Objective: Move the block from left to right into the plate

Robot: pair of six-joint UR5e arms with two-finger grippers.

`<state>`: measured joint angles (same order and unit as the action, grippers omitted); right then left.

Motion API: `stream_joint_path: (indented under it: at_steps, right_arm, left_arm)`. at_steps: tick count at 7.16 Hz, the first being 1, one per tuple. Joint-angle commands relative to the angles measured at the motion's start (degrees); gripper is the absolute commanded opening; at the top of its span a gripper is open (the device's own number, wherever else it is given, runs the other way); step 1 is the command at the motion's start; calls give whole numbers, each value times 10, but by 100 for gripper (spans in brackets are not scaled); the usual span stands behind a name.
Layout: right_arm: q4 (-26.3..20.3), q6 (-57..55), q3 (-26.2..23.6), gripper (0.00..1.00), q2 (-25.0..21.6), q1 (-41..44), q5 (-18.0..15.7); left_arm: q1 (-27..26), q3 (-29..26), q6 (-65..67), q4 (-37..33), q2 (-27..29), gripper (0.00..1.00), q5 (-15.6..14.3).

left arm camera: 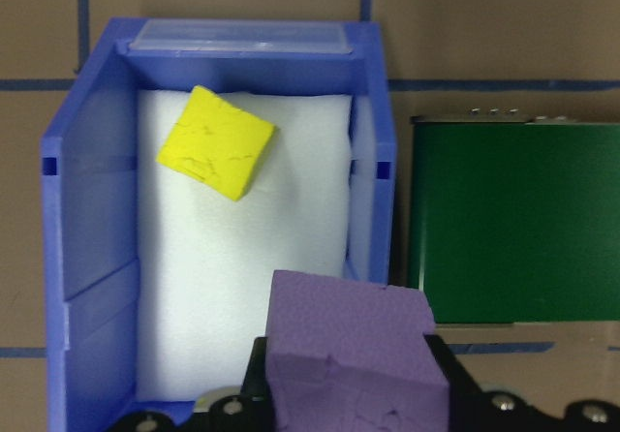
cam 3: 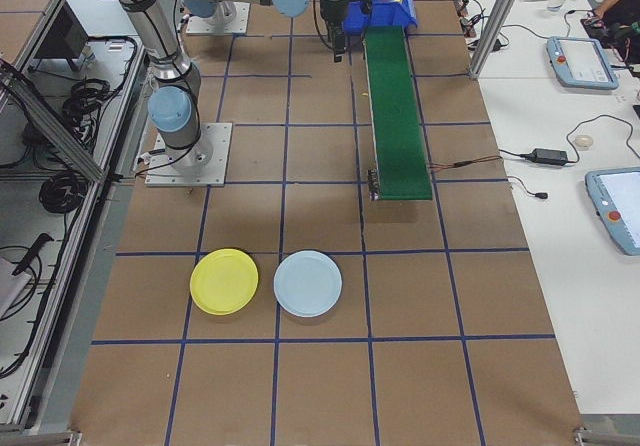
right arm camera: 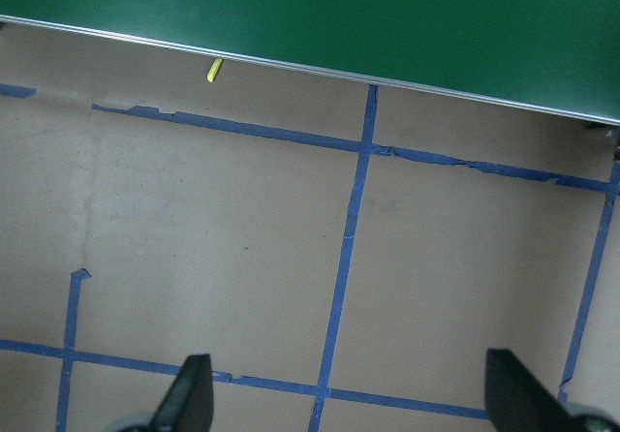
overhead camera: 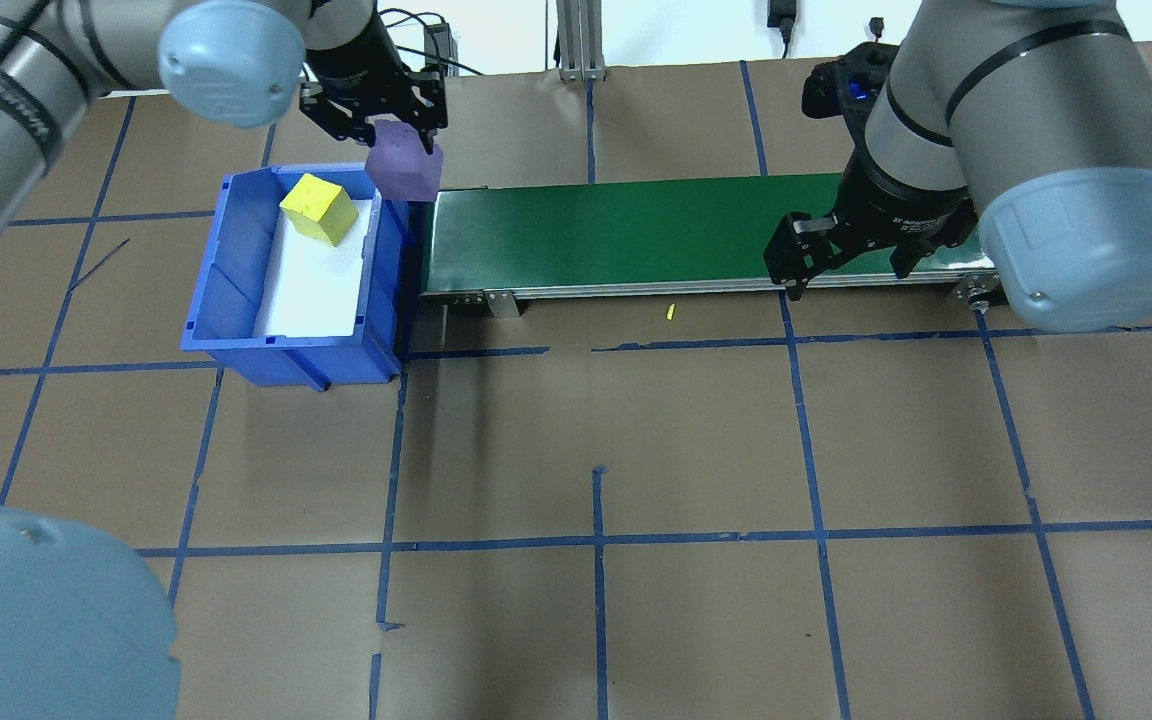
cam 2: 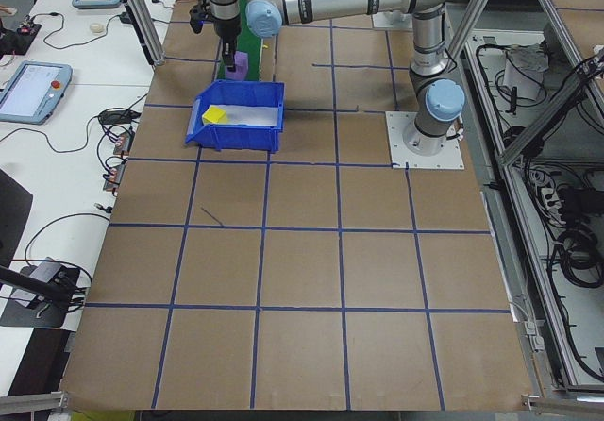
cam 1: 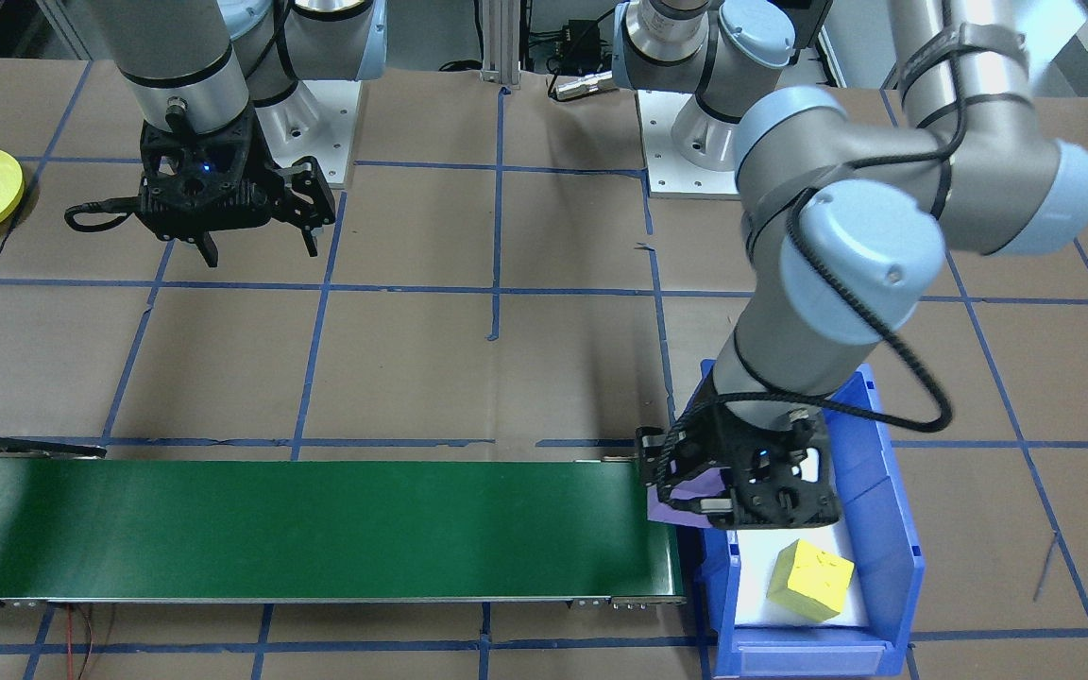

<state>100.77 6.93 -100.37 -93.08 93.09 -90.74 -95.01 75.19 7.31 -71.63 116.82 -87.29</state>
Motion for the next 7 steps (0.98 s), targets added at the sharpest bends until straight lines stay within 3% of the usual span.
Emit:
stream_joint_path:
  at_steps: [1, 2, 3, 4, 6, 7]
  right_arm:
    - [6, 1, 0, 100, 0, 0, -1]
    - [6, -1, -1, 100, 0, 1, -2]
    - [5, -5, -4, 100, 0, 1, -2]
    - [7, -4, -5, 99, 0, 2, 1]
    - [51, 6, 2, 100, 18, -12, 5]
    - [64, 2, 19, 100, 43, -15, 32]
  left_arm:
    - [-25, 32, 25, 68, 47, 43, 3]
    - [-25, 68, 25, 89, 48, 55, 2]
    - [-25, 76, 36, 109, 48, 85, 2]
    - [-25, 73, 48, 112, 46, 94, 2]
    - [-25, 64, 39, 99, 1, 100, -2]
    - [-18, 48, 29, 58, -23, 100, -6]
